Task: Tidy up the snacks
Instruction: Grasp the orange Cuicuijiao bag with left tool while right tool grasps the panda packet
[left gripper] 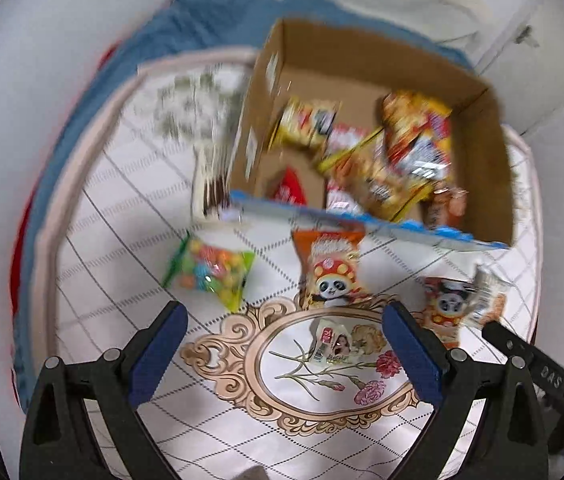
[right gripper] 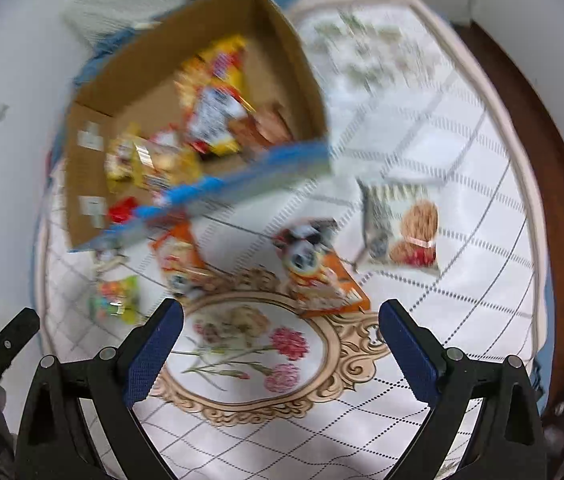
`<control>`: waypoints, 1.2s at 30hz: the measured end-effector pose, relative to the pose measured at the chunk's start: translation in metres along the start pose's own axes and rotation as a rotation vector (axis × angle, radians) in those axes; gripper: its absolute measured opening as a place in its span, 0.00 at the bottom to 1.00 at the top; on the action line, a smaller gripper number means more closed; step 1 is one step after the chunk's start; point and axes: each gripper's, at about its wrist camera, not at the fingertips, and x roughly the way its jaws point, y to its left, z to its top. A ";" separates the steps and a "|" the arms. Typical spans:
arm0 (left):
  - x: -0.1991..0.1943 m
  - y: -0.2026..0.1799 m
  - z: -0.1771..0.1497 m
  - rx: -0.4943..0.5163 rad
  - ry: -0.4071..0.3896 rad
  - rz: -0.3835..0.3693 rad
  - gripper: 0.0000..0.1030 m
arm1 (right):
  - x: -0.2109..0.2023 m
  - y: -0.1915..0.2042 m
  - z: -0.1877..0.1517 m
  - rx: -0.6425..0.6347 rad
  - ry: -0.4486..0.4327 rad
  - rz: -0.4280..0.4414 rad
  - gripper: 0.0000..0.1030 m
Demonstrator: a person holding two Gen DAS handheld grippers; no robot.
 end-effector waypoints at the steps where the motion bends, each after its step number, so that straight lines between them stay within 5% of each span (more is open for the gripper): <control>1: 0.009 -0.001 0.001 -0.007 0.016 -0.002 0.97 | 0.009 -0.006 0.001 0.017 0.018 0.000 0.97; 8: 0.096 -0.019 0.025 -0.008 0.179 -0.015 0.97 | 0.071 -0.025 0.019 0.027 0.088 -0.066 0.97; 20: 0.175 -0.060 0.035 0.086 0.313 -0.031 0.95 | 0.125 -0.012 0.039 -0.027 0.149 -0.126 0.97; 22: 0.179 -0.064 0.029 0.107 0.306 -0.022 0.59 | 0.132 -0.010 0.039 -0.035 0.159 -0.134 0.97; 24: 0.182 -0.064 0.023 0.117 0.312 -0.015 0.54 | 0.136 -0.007 0.036 -0.048 0.167 -0.137 0.96; 26: 0.178 -0.063 0.014 0.133 0.291 -0.002 0.52 | 0.140 -0.002 0.033 -0.063 0.177 -0.141 0.91; 28: 0.174 -0.059 0.003 0.139 0.290 0.011 0.47 | 0.145 0.001 0.026 -0.069 0.195 -0.140 0.64; 36: 0.143 -0.024 -0.053 0.134 0.297 0.080 0.46 | 0.145 -0.001 -0.005 -0.085 0.252 -0.098 0.55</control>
